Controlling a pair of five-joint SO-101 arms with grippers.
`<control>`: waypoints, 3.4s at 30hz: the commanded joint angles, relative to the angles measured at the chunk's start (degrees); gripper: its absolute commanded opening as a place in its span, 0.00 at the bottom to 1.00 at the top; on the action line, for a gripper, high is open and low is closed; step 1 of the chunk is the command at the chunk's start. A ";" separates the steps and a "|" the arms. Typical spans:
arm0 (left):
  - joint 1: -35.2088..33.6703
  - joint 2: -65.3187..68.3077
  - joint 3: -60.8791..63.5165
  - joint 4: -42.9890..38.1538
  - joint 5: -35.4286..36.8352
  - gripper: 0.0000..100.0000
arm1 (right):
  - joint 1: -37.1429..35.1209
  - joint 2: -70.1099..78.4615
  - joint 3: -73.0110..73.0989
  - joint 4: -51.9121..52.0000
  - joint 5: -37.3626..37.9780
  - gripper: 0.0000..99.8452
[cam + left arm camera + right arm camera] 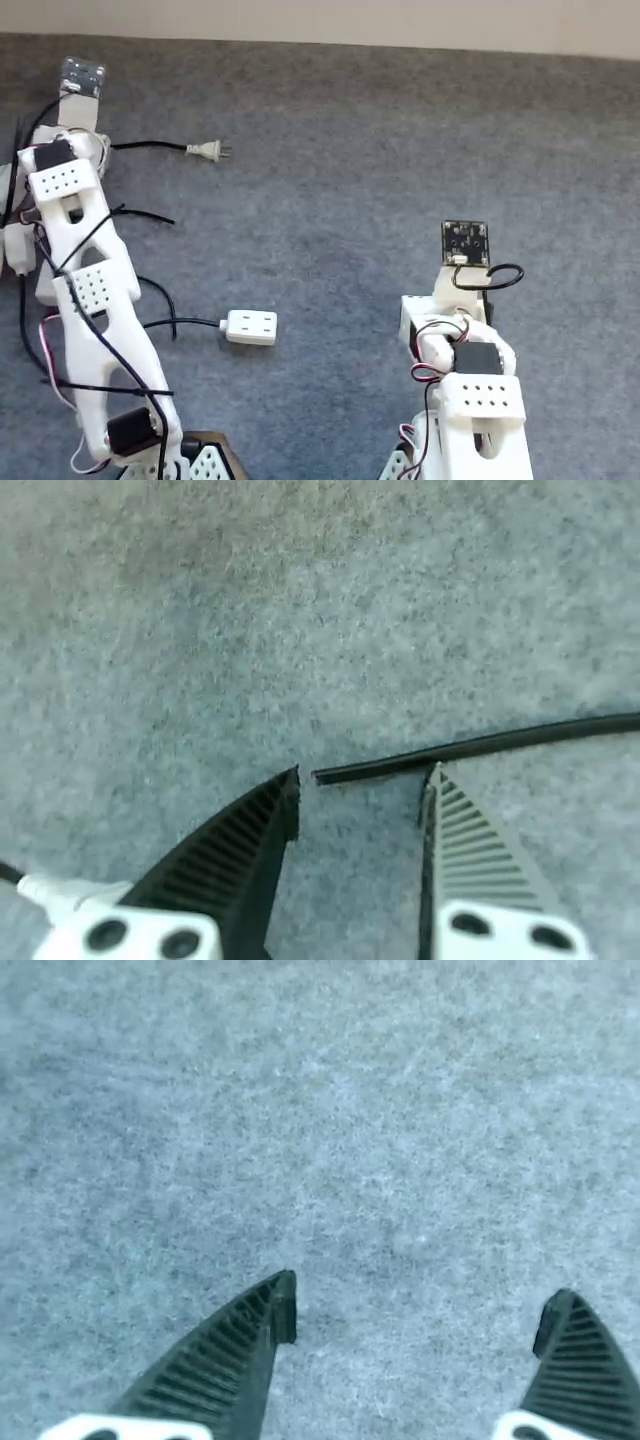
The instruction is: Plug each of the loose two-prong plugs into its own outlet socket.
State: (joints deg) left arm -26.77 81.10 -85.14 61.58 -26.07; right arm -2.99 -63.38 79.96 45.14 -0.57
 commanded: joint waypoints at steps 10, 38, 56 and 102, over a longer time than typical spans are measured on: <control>14.73 -10.15 -9.71 34.20 -27.78 0.23 | -0.57 -0.92 -0.22 -1.01 0.62 0.37; 15.43 -9.27 29.41 -19.16 -39.65 0.13 | -0.57 -0.92 -0.13 -0.84 0.62 0.37; 12.09 -0.48 8.92 -13.36 -32.62 0.00 | -0.57 -0.92 -0.13 -0.84 0.62 0.37; 9.98 -152.13 153.36 -9.85 5.80 0.00 | 9.98 -10.95 -30.37 28.18 4.13 0.01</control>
State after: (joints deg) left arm -13.67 -54.99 51.03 65.63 -20.44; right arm 3.87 -65.93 56.40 69.93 -0.48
